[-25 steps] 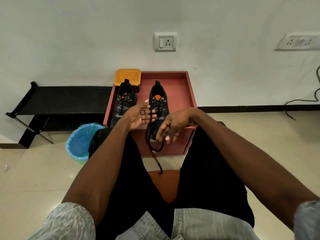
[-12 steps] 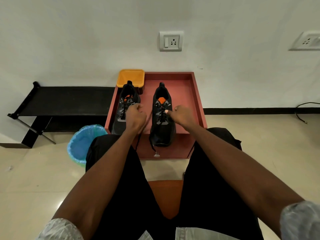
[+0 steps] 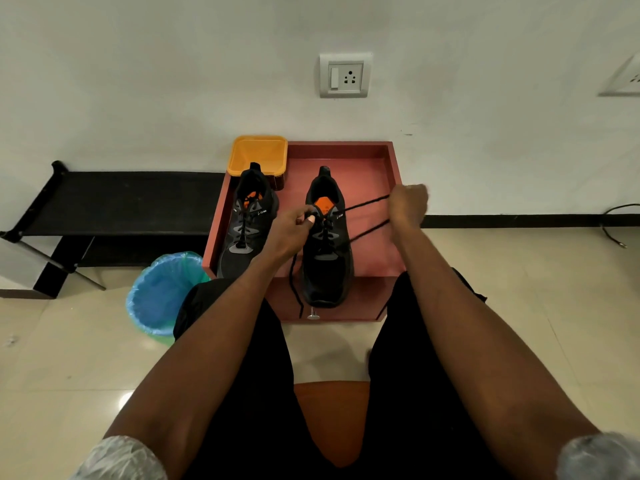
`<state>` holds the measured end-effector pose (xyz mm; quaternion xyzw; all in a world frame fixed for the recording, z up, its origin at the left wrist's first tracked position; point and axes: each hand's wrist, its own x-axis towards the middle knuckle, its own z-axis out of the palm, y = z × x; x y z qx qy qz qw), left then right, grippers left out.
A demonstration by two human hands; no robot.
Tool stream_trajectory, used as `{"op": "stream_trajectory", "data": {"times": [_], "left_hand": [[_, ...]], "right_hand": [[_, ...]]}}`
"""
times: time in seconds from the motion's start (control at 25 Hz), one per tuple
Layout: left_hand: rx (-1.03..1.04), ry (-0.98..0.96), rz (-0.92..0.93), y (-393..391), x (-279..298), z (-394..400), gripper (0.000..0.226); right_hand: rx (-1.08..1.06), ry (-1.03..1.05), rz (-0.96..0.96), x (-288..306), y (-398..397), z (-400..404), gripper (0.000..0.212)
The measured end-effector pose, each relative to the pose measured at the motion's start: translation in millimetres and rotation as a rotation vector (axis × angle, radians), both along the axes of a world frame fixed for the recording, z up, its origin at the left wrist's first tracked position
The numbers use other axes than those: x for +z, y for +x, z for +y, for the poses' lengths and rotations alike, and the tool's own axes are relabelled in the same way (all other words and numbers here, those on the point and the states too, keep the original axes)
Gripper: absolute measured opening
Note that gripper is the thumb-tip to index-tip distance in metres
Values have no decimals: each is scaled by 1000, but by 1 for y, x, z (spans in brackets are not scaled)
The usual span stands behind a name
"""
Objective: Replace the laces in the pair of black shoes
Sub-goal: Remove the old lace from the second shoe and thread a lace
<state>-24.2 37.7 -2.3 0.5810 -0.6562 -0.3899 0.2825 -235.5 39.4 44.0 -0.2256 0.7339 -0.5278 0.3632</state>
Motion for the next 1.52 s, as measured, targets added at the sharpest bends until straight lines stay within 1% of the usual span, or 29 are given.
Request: {"op": "stream_trajectory", "data": {"times": [0.04,0.08,0.12,0.16,0.2,0.24,0.28,0.32,0.36,0.4,0.48,0.56,0.64,0.76,0.8,0.88,0.92,1.0,1.04,1.12,1.2,1.24,1.32,1.4,1.48,1.52], "left_hand": [[-6,-2,-13,-3,1,1,33],[-4,-9,-22,-5,1,2,31],[-1,-20,-28,-7,2,3,30],[6,-35,-22,-8,4,2,30],[9,-52,-16,-9,3,-1,33],[1,-72,-24,-10,1,-5,35],[-23,-77,-54,-9,0,-9,38],[-59,-66,-87,-9,-3,-13,42],[-98,-46,-114,-8,-4,-16,48],[-128,-27,-131,-9,-5,-17,53],[-146,-40,-151,-10,-6,-19,53],[-120,-85,-149,-13,-4,-19,44],[-81,-143,-187,-15,-4,-19,36],[-8,-190,-223,-16,-5,-17,28],[9,-194,-217,-16,-5,-17,24],[36,-182,-170,-18,-4,-17,14],[62,-166,-132,-19,-5,-18,13],[143,-131,-72,-22,-7,-21,14],[184,-104,-55,-22,-8,-22,14],[266,-16,-37,-24,-7,-26,23],[280,36,-25,-23,-7,-29,31],[269,53,-13,-21,-7,-31,31],[286,104,45,-15,-9,-35,24],[322,161,114,-11,-10,-35,18],[287,116,114,-14,-7,-30,5],[222,51,80,-17,-5,-29,10]], "right_hand": [[-50,55,233,-1,-8,-1,22],[-22,149,496,-2,-10,0,27],[78,208,744,-9,-8,-1,28],[195,201,940,-16,-2,-1,28],[310,142,1031,-23,7,-4,29],[418,45,1030,-29,14,-7,32],[526,-23,936,-31,23,-8,36],[626,-61,802,-34,30,-11,40],[719,-73,678,-36,34,-13,42],[808,-69,606,-38,36,-14,44],[888,-52,596,-44,38,-17,40],[865,-41,648,-47,41,-21,27],[802,-3,694,-49,40,-25,23],[699,-15,592,-51,36,-25,32],[685,-16,571,-52,34,-26,31],[638,13,549,-51,34,-28,16],[594,44,522,-51,35,-30,17],[540,173,421,-51,35,-32,32],[552,214,390,-50,36,-33,34],[618,212,433,-52,38,-34,35],[648,194,449,-51,38,-34,33],[646,188,429,-53,36,-35,30],[632,204,364,-53,33,-34,24],[632,220,301,-52,30,-32,25],[660,204,277,-51,30,-30,26],[676,193,276,-49,31,-29,25]]}}
